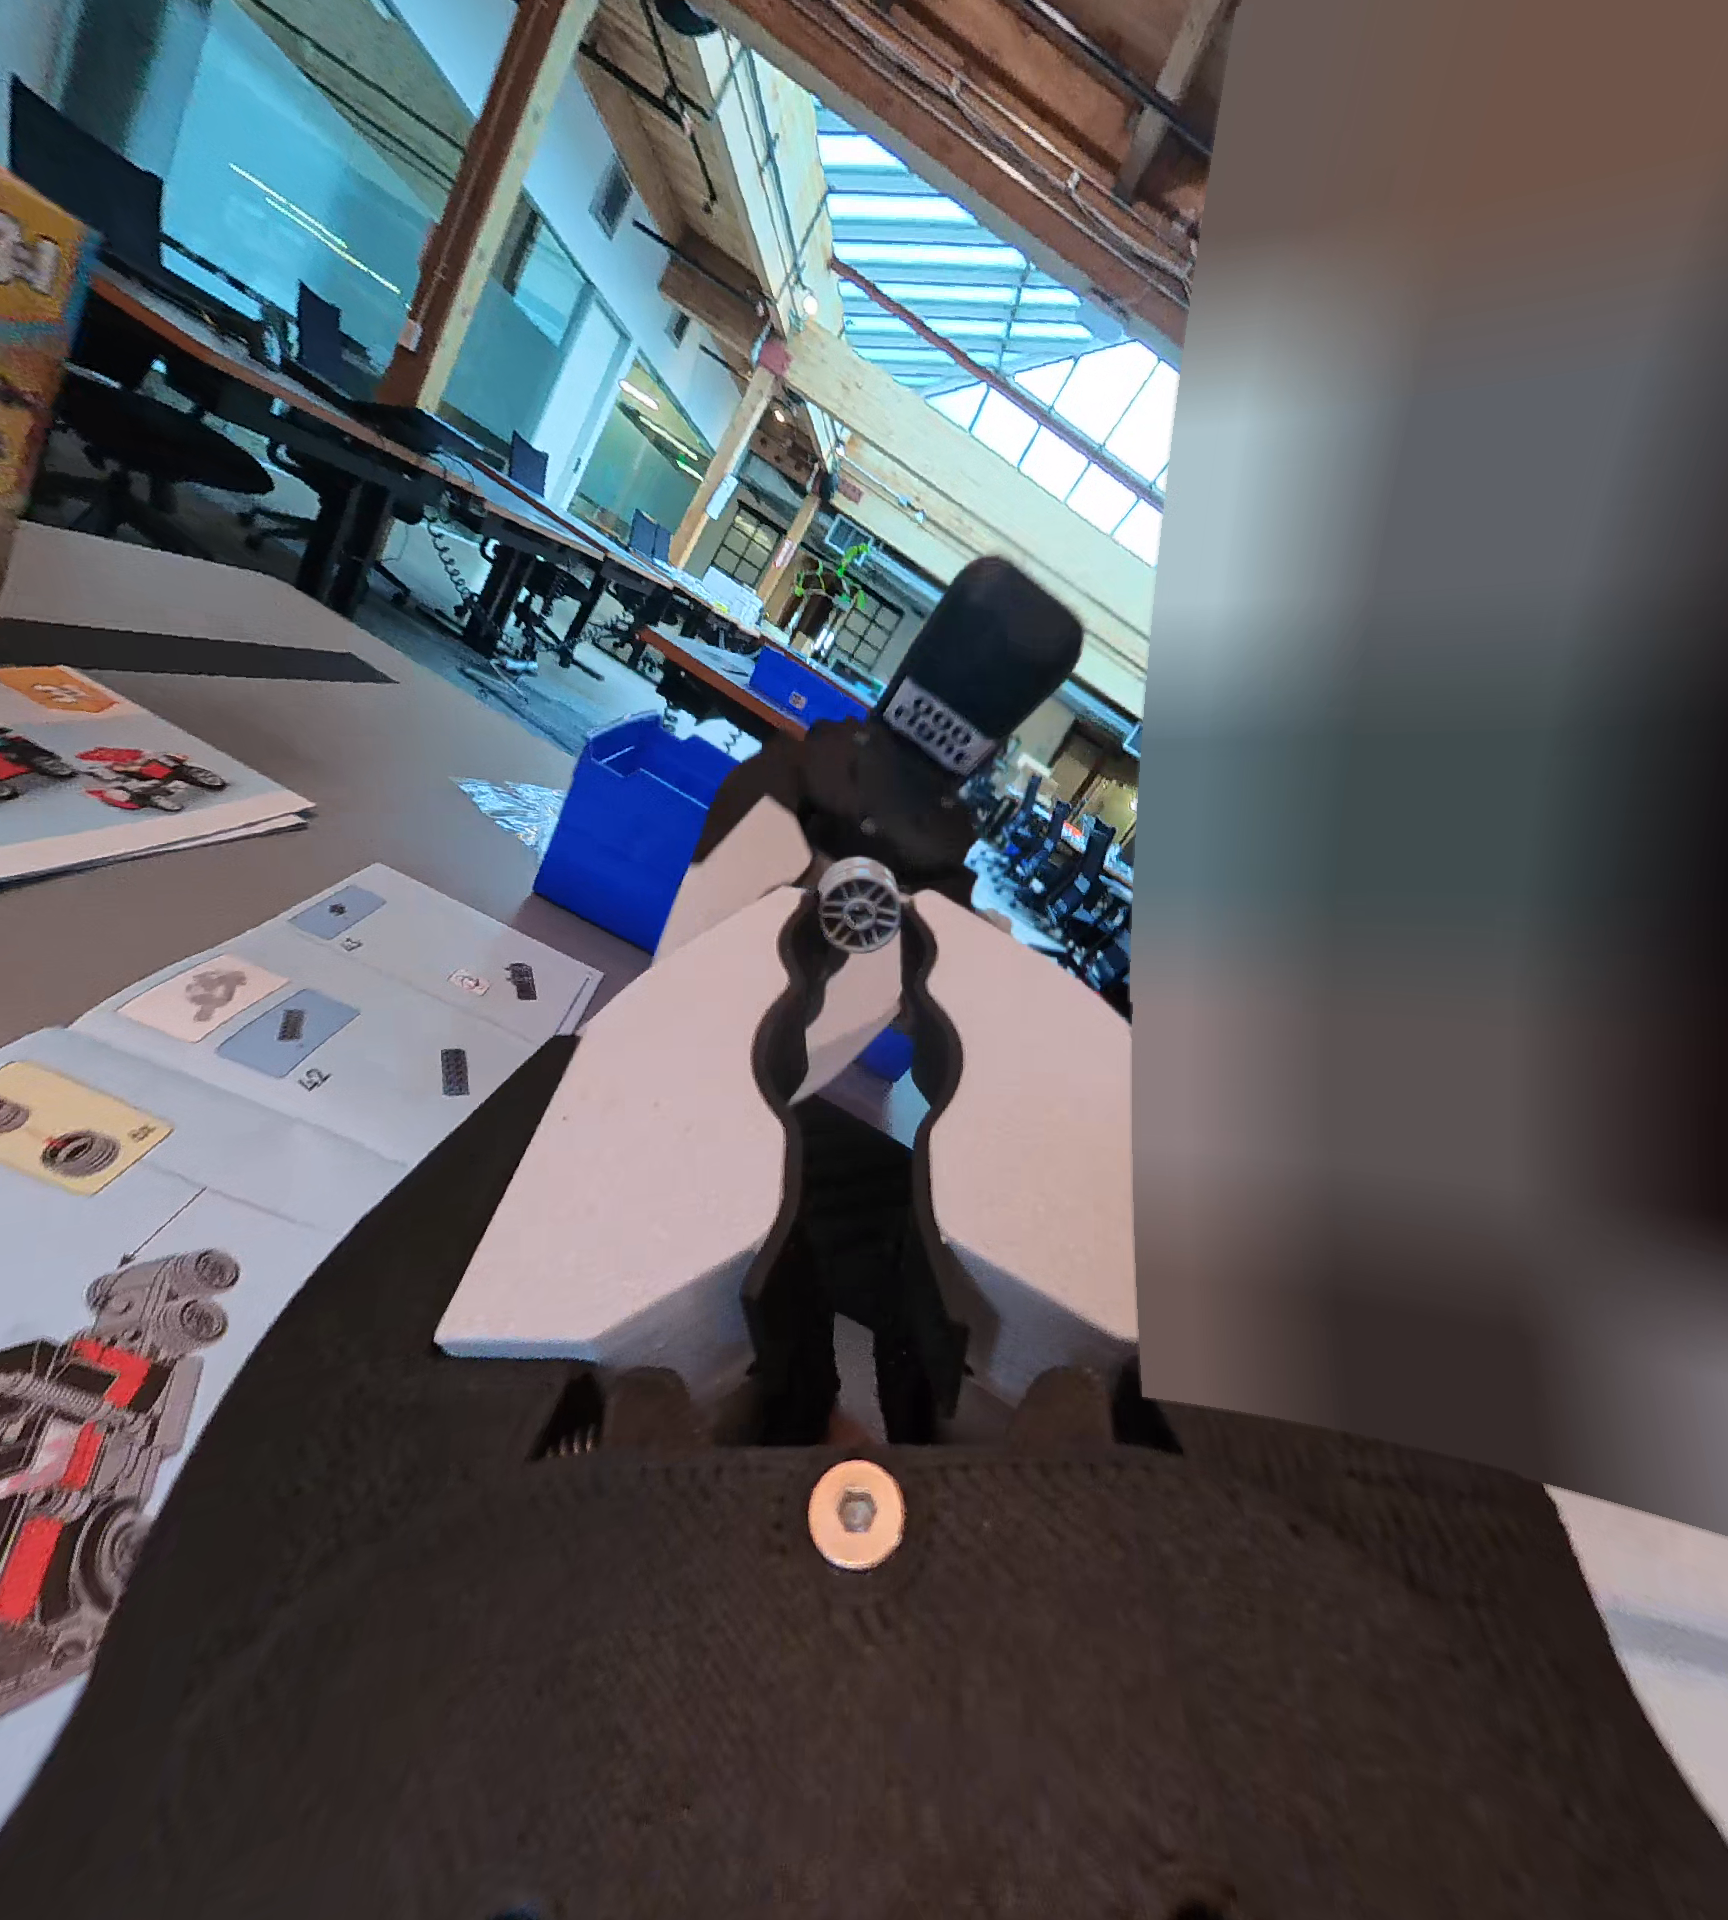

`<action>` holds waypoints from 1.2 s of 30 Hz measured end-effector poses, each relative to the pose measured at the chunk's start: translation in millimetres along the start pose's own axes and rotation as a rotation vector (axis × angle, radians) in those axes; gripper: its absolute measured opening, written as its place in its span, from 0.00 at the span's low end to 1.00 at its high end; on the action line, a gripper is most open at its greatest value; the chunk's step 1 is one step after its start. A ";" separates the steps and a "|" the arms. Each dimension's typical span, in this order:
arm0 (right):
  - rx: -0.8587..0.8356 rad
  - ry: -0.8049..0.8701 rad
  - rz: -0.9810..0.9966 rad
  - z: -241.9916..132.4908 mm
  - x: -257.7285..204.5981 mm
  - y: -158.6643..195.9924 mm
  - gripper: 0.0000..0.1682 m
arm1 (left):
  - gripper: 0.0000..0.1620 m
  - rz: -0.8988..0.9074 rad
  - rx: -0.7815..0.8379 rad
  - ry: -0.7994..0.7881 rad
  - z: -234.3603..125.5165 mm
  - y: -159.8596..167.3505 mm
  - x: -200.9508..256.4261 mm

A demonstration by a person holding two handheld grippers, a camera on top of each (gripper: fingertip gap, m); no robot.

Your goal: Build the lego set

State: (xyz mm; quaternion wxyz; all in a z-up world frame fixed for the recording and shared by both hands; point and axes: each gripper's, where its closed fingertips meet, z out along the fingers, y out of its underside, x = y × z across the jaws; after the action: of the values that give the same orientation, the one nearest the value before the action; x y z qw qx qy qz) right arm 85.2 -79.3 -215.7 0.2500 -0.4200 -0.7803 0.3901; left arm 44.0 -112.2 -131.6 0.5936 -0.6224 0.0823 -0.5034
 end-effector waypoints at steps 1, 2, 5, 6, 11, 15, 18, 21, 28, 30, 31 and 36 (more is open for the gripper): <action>-0.024 -0.027 0.015 5.6 -3.7 9.5 0.19 | 0.09 -0.011 0.016 -0.007 -3.6 1.3 -2.8; -0.042 -0.050 0.027 9.8 -7.9 17.4 0.18 | 0.09 -0.021 0.024 -0.022 -6.6 3.9 -6.4; -0.143 -0.060 0.048 16.6 -12.6 43.6 0.17 | 0.09 -0.032 0.007 -0.068 -11.4 15.9 -15.2; -0.175 -0.064 0.046 19.0 -14.5 50.4 0.16 | 0.09 -0.037 -0.002 -0.074 -11.9 20.1 -16.6; -0.284 -0.067 -0.003 33.2 -19.3 69.2 0.16 | 0.09 -0.075 -0.037 -0.060 -9.3 37.4 -21.0; -0.305 -0.061 -0.017 40.6 -16.4 74.1 0.15 | 0.09 -0.109 -0.037 -0.053 -9.4 43.0 -24.8; -0.313 -0.076 -0.030 44.8 -17.1 75.4 0.12 | 0.09 -0.116 -0.047 -0.051 -8.7 46.0 -25.9; -0.278 -0.071 -0.027 42.5 -16.1 72.5 0.13 | 0.09 -0.114 -0.056 -0.041 -6.7 46.2 -25.3; 0.745 0.012 0.235 -36.3 6.8 -68.8 0.12 | 0.09 -0.265 0.230 0.238 5.2 -2.5 7.4; 0.857 0.048 0.190 -46.1 2.4 -86.4 0.12 | 0.09 -0.316 0.290 0.310 11.3 -14.5 16.2; 0.883 0.073 0.153 -48.8 -0.1 -92.1 0.12 | 0.10 -0.333 0.301 0.329 14.6 -17.8 19.3; 1.012 0.148 0.068 -61.8 -5.8 -111.4 0.12 | 0.09 -0.366 0.318 0.341 28.4 -21.1 27.0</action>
State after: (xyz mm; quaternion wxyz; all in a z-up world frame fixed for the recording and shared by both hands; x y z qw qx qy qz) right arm 81.3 -97.8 -89.7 0.4637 -0.2981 -0.4598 0.6963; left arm 67.1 -106.6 -93.9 0.5608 -0.4325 -0.0128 -0.7059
